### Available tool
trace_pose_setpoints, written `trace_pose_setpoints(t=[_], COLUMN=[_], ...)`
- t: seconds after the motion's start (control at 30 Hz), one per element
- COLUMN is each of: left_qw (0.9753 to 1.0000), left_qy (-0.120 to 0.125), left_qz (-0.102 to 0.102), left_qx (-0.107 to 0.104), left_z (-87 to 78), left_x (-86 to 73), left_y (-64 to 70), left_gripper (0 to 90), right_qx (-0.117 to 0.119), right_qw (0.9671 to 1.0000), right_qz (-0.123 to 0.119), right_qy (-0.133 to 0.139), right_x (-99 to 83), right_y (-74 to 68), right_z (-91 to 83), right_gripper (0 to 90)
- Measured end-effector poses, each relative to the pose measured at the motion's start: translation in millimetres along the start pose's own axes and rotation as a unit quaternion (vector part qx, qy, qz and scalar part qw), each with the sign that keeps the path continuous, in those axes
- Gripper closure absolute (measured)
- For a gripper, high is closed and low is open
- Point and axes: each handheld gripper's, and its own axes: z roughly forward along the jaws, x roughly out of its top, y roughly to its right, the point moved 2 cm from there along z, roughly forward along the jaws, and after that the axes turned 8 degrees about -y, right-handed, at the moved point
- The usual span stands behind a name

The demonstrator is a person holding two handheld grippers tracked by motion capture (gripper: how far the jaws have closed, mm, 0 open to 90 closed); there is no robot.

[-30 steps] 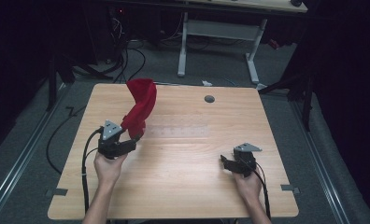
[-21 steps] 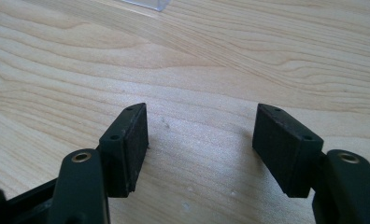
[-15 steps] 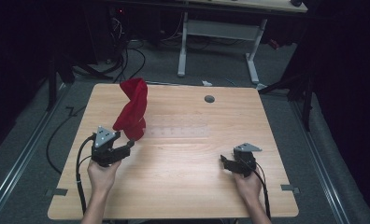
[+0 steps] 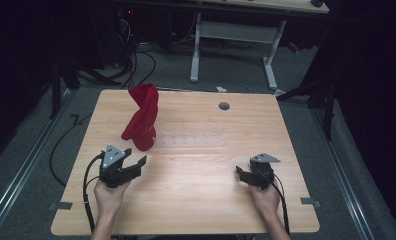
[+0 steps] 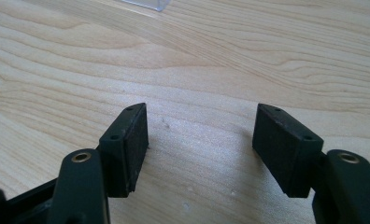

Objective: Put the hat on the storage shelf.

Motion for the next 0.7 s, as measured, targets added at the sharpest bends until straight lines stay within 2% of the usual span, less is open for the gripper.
trace_pose_setpoints(t=[0.13,0.37,0.6,0.7], left_qw=[1.0,0.9996,0.999,0.9989], left_qy=[-0.005,-0.025,-0.043,-0.047], left_qz=[0.002,-0.014,-0.011,0.002], left_qx=[0.001,-0.01,-0.009,0.002], left_z=[0.7,6.2,11.7,15.7], left_x=[-6.0,-22.5,-35.9,-44.1], left_y=[1.9,8.0,9.7,9.8], left_gripper=[36.9,35.7,35.8,35.7], right_qx=[0.0,0.0,0.0,0.0], right_qw=[1.0,1.0,1.0,1.0], right_qz=[0.0,0.0,0.0,0.0], right_qy=[0.0,0.0,0.0,0.0], right_x=[0.0,0.0,0.0,0.0], right_y=[0.0,0.0,-0.1,-0.1], right_z=[0.0,0.0,0.0,0.0], right_gripper=[36.2,36.2,36.2,36.2])
